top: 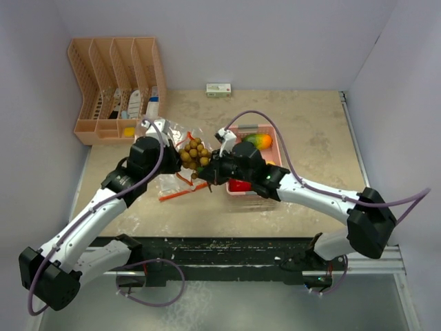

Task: Place the food in the zip-top bag and seal the zipper
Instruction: Place the fake fruit in the zipper food storage bag.

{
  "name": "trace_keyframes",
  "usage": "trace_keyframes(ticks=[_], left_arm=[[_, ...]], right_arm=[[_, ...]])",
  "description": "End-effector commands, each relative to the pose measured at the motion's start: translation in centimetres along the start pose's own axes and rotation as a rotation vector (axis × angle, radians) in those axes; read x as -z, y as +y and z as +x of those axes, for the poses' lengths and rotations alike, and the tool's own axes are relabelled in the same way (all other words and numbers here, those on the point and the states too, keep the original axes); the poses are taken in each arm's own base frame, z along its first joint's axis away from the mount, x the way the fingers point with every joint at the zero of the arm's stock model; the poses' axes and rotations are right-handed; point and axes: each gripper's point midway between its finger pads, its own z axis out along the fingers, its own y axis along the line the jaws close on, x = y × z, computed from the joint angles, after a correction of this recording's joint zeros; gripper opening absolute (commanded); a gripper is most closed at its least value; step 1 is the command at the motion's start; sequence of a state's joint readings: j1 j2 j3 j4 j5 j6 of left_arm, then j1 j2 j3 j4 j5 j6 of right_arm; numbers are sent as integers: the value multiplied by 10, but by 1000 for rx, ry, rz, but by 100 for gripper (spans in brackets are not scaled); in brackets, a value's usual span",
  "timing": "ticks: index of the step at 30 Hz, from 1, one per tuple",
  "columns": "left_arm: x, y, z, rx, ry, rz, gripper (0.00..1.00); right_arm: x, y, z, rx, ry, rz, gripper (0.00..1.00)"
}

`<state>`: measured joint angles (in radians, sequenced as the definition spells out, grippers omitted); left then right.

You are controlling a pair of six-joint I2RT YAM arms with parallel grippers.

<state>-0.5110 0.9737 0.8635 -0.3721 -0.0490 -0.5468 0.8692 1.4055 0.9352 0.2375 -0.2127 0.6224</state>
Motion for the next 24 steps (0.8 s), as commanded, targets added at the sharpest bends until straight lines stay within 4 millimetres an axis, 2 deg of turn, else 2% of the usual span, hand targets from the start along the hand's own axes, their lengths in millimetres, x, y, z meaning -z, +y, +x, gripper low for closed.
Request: trace_keyframes(ticks=[1, 5, 8, 9, 12, 16, 20, 22, 24], left_arm=[[-6, -24, -22, 49, -58, 94, 0], [-8, -28, -24, 50, -42, 103, 0], [-4, -30, -26, 45, -39, 109, 0], [-2, -30, -26, 44, -37, 107, 0], [4, -28, -26, 33, -35, 96, 0], [11, -21, -30, 8, -49, 60, 0], [15, -10, -31, -31, -50, 8, 0], [16, -2, -27, -39, -44, -27, 0], [15, 3, -22, -40, -41, -43, 0]], right_arm=[[-16, 11, -17, -5, -60, 137, 0], [-27, -9, 0, -40, -47, 275, 0], [-23, -38, 8, -65, -48, 427, 0], [-22, -42, 12, -69, -34, 446, 0], [-14, -61, 6, -43, -70, 554, 0], [-2, -74, 3, -16, -75, 633, 0], [19, -90, 2, -3, -86, 719, 0], [27, -88, -1, 31, -82, 682, 0], [25, -61, -10, 108, -99, 507, 0]])
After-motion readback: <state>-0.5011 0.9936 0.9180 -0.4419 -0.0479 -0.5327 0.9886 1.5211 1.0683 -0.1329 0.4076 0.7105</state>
